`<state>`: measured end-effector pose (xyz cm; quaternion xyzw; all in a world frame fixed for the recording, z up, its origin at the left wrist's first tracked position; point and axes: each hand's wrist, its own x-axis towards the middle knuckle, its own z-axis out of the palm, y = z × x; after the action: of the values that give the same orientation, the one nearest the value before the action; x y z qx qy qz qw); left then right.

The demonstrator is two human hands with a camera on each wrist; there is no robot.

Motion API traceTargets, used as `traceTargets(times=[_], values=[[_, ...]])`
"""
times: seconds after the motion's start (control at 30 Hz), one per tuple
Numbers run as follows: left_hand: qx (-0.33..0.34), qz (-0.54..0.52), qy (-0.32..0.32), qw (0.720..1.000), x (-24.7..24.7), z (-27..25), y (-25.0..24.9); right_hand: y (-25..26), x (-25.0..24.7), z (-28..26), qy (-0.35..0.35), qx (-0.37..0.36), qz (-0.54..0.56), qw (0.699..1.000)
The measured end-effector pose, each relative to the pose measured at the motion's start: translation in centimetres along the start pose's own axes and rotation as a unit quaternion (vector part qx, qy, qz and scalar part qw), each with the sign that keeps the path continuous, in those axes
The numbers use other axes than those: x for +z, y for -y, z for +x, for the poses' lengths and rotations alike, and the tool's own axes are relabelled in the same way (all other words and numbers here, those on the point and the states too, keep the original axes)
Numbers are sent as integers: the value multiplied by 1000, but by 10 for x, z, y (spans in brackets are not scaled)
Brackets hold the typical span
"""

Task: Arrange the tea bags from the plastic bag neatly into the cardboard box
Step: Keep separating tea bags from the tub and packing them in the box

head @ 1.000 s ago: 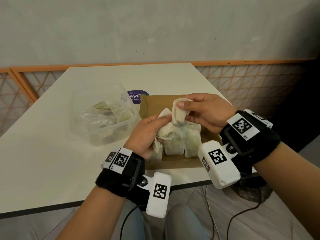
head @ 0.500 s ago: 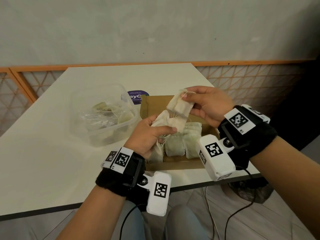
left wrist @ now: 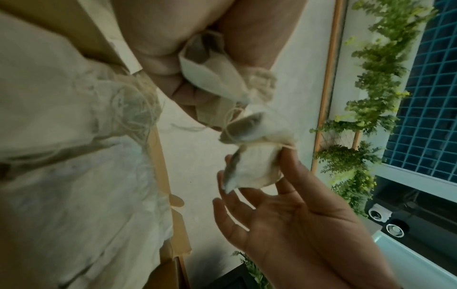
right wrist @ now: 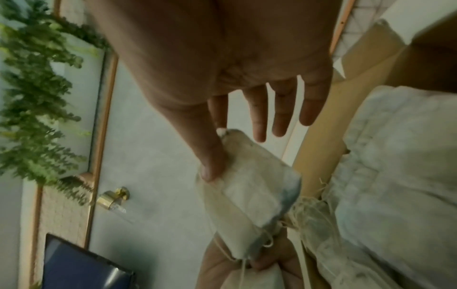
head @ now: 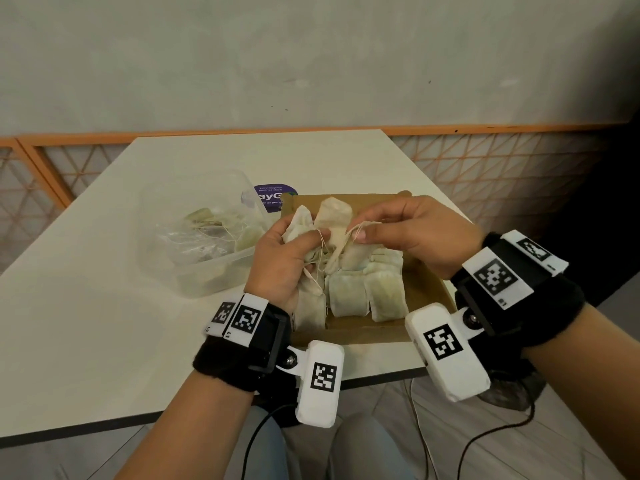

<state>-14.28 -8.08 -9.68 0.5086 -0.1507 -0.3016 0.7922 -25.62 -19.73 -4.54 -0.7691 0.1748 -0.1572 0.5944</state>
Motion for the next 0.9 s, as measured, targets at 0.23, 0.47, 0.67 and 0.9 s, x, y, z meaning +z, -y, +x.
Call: traceTargets(times=[0.23,0.47,0.67,0.9], values=[[1,42,48,998,7,-8,-2,-4,5,15,-80,-25,-7,996],[-52,-9,134,990,3,-14,-6,1,0,17,-112,-27,-15,993],[-52,50,105,992,7,-11,-2,0,-5,18,-90,-29,-28,995],[-49,38,32,998,4,-2,4,10,-18,2,-109,-55,69,990]])
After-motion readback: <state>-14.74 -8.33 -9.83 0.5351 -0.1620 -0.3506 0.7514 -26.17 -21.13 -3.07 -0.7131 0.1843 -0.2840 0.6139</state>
